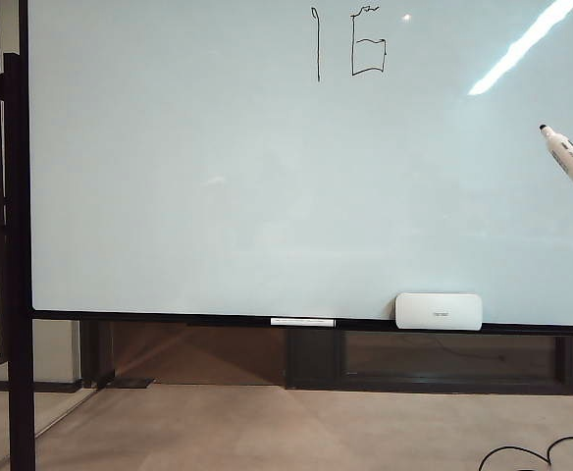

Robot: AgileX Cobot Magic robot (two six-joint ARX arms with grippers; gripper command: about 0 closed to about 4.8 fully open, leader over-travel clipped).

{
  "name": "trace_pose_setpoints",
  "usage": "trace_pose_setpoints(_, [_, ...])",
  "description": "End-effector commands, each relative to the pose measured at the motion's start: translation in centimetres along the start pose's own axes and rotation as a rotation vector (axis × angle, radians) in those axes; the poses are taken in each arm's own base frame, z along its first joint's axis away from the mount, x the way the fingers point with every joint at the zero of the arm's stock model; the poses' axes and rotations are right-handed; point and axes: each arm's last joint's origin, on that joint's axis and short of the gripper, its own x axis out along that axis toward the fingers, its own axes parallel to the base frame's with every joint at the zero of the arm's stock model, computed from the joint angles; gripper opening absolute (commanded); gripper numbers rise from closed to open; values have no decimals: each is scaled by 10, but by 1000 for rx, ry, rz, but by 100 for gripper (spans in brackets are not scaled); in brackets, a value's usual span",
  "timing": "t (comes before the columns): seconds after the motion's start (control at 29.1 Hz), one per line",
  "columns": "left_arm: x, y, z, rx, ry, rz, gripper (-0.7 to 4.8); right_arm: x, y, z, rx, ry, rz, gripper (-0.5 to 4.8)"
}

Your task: Reach to the right to find the marker pen, pick it up, and write the number 16 on the whiteboard.

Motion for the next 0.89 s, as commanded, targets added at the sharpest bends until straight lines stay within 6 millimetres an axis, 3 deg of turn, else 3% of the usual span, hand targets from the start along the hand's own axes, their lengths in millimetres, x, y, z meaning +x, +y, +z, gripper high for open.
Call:
trace_pose_setpoints(0.03, [0,0,2,5,-15,-3,-5,0,0,1,-25,-10,-15,-1])
trace_pose_setpoints(0.89, [0,0,1,4,-9,-3,-5,0,0,1,3,-13,-14,-1])
